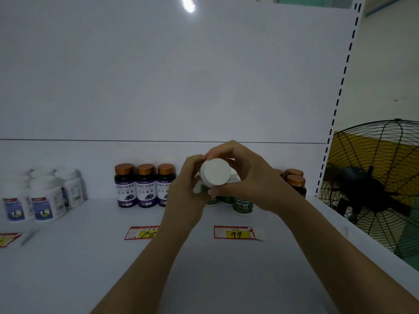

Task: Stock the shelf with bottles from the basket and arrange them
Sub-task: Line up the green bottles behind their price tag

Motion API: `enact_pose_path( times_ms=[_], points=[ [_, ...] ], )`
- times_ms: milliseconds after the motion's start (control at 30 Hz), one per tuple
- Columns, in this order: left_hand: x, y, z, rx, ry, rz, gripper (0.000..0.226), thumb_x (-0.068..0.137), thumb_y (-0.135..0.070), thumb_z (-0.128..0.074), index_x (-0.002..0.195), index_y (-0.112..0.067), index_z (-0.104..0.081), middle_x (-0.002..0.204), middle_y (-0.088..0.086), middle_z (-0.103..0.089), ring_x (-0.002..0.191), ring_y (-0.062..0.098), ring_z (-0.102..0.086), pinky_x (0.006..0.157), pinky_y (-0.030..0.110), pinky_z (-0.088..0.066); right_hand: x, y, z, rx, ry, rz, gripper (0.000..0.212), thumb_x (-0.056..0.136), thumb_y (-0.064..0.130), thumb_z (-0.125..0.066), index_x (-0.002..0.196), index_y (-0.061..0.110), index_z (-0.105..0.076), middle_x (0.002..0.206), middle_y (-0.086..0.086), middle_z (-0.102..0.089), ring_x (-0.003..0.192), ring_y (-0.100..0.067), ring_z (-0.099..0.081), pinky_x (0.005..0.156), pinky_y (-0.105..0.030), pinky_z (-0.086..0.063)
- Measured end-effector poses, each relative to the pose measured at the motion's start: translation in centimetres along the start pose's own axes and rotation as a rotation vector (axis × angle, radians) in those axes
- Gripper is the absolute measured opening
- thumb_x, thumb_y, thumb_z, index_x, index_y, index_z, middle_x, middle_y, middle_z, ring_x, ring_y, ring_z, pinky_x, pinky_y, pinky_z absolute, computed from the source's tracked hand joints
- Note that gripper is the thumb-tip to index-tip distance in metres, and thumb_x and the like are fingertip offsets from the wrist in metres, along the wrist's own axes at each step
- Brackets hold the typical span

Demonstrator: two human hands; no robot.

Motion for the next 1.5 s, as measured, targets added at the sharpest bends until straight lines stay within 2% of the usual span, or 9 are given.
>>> enact_pose_path(
  times_ms=[300, 400, 533, 667, 800, 1033, 1200, 1334, 1500],
  points=[
    [0.2, -0.3, 0.0, 0.078, 0.023, 0.007, 0.058, 0.069, -0.009, -0.081, 0.108, -0.032, -0.045, 0.103, -0.032, -0.05, 0.095, -0.009, -0.053, 0.075, -0.003, -0.041, 0.0, 0.2, 0.8, -0.003, -0.038, -0.028, 0.045, 0.075, 0.01, -0.078, 0.113, 0.024, -0.058, 0.114, 0.011, -0.062, 0.109, -0.008, -0.059, 0.094, -0.022, -0.05],
    [0.1, -0.4, -0.6, -0.107, 0.165, 0.204, 0.055, 0.064, -0.016, -0.083, 0.109, -0.027, -0.054, 0.103, -0.017, -0.066, 0.096, 0.0, -0.064, 0.081, 0.013, -0.052, -0.3, -0.5, 2.1, 0.122, -0.142, -0.162, 0.04, 0.08, 0.022, -0.07, 0.118, 0.028, -0.057, 0.111, 0.014, -0.066, 0.103, -0.003, -0.063, 0.085, -0.019, -0.053],
    [-0.7, -0.4, -1.9, -0.311, 0.312, 0.555, 0.057, 0.057, -0.044, -0.072, 0.106, -0.023, -0.054, 0.104, 0.002, -0.07, 0.088, 0.011, -0.069, 0.078, 0.024, -0.055, -0.9, -3.2, 2.5, 0.188, -0.147, -0.478, 0.057, 0.075, 0.052, -0.063, 0.109, 0.007, -0.066, 0.096, -0.006, -0.074, 0.09, -0.02, -0.072, 0.087, -0.037, -0.057],
    [-2.1, 0.2, -2.8, -0.473, 0.393, 0.857, 0.059, 0.06, -0.056, -0.059, 0.103, -0.016, -0.059, 0.088, 0.009, -0.07, 0.072, 0.019, -0.065, 0.079, 0.032, -0.052, -2.2, -5.0, 1.5, 0.293, -0.118, -0.805, 0.055, 0.081, 0.049, -0.064, 0.102, -0.002, -0.066, 0.084, -0.013, -0.074, 0.071, -0.017, -0.072, 0.06, -0.021, -0.056],
    [-2.8, 0.7, -2.7, -0.559, 0.45, 0.955, 0.063, 0.065, -0.06, -0.059, 0.108, -0.013, -0.062, 0.081, 0.01, -0.07, 0.066, 0.02, -0.063, 0.075, 0.032, -0.05, -2.7, -5.3, 1.0, 0.347, -0.105, -0.876, 0.052, 0.082, 0.046, -0.065, 0.105, -0.002, -0.063, 0.086, -0.016, -0.073, 0.068, -0.019, -0.072, 0.056, -0.022, -0.056],
    [-2.9, 1.0, -2.6, -0.532, 0.455, 0.92, 0.047, 0.067, -0.041, -0.065, 0.106, -0.015, -0.062, 0.085, 0.007, -0.074, 0.077, 0.022, -0.067, 0.077, 0.031, -0.051, -2.4, -5.3, 1.2, 0.309, -0.07, -0.821, 0.046, 0.084, 0.043, -0.065, 0.105, 0.002, -0.065, 0.089, -0.013, -0.074, 0.074, -0.019, -0.073, 0.059, -0.022, -0.055],
    [-2.5, 1.5, -2.2, -0.229, 0.456, 0.751, 0.036, 0.072, -0.022, -0.076, 0.106, -0.017, -0.065, 0.103, -0.001, -0.071, 0.097, 0.013, -0.065, 0.087, 0.027, -0.05, -1.7, -4.2, 2.2, 0.262, 0.014, -0.648, 0.021, 0.088, 0.022, -0.063, 0.108, 0.018, -0.065, 0.099, -0.001, -0.073, 0.088, -0.012, -0.071, 0.07, -0.02, -0.055],
    [-2.3, 1.4, -1.9, -0.052, 0.386, 0.573, 0.029, 0.071, -0.02, -0.08, 0.09, -0.034, -0.063, 0.085, -0.02, -0.069, 0.077, -0.009, -0.065, 0.061, 0.007, -0.045, -1.7, -3.7, 2.6, 0.01, 0.091, -0.595, 0.024, 0.083, 0.034, -0.067, 0.107, 0.031, -0.064, 0.106, 0.008, -0.07, 0.096, -0.009, -0.067, 0.085, -0.026, -0.054],
    [-2.5, 0.9, -2.0, 0.149, 0.361, 0.403, 0.039, 0.078, -0.03, -0.074, 0.114, -0.028, -0.059, 0.099, -0.02, -0.061, 0.086, -0.01, -0.056, 0.069, 0.003, -0.041, -0.6, -2.2, 3.2, -0.355, 0.102, -0.512, 0.028, 0.08, 0.044, -0.068, 0.104, 0.029, -0.066, 0.099, 0.01, -0.069, 0.088, -0.008, -0.067, 0.085, -0.035, -0.056]
  ],
)
Point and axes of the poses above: each hand's wrist, its own x-axis towards the middle knuckle, its own z-axis out of the back of the hand, y = z × x, the point moved 6 cm from there along x, towards the middle knuckle
